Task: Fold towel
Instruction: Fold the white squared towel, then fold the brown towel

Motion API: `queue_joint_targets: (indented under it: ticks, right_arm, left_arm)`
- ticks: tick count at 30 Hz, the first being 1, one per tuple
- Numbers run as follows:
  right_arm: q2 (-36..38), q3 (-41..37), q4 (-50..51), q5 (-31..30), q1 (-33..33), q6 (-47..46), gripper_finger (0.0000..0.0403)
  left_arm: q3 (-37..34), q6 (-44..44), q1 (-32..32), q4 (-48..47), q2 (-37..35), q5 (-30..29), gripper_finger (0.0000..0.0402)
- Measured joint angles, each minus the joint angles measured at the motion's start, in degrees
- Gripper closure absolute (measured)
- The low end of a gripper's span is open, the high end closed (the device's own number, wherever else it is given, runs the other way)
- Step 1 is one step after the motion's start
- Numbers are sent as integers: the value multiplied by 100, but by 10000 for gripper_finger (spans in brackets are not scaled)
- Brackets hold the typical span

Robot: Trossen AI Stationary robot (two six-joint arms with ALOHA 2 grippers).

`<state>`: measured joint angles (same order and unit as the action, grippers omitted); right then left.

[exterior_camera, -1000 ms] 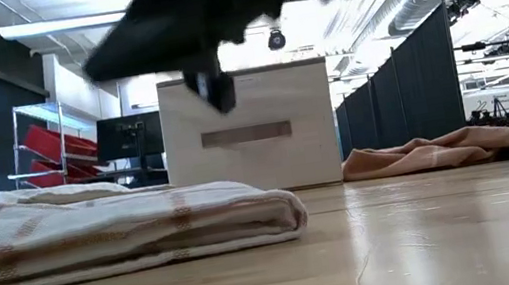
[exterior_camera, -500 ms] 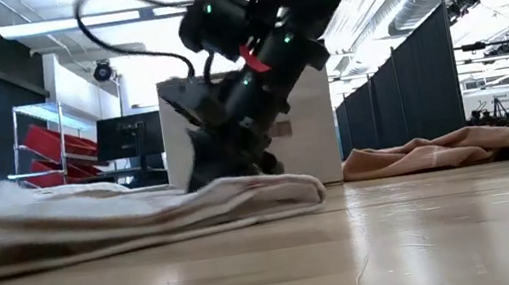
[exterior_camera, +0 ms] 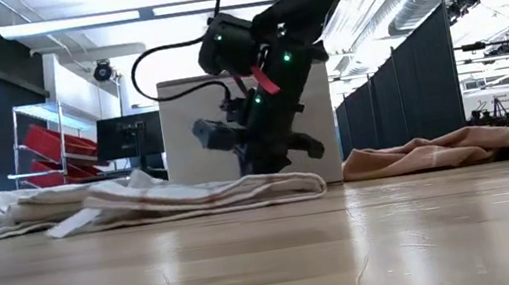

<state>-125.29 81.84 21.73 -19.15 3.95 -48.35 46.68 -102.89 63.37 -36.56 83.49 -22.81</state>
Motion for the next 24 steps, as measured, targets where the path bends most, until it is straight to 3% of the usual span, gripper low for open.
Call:
queue_joint_targets:
  ticks: [6, 15, 19, 24]
  right_arm:
    - [83, -42, 654, -1464, -285, -970, 403]
    - [1100, -39, 1308, -2385, -993, -969, 403]
    - [1814, -37, 1940, -2260, -1314, -954, 403]
    - [2799, -26, 3582, -1052, -1368, -1468, 403]
  left_arm:
    - [2, 183, 0, -28, 1, -31, 402]
    - [4, 701, 0, -33, 0, -47, 402]
    - [4, 874, -2, -14, -3, -62, 402]
    - [4, 1078, -35, 73, -25, -476, 402]
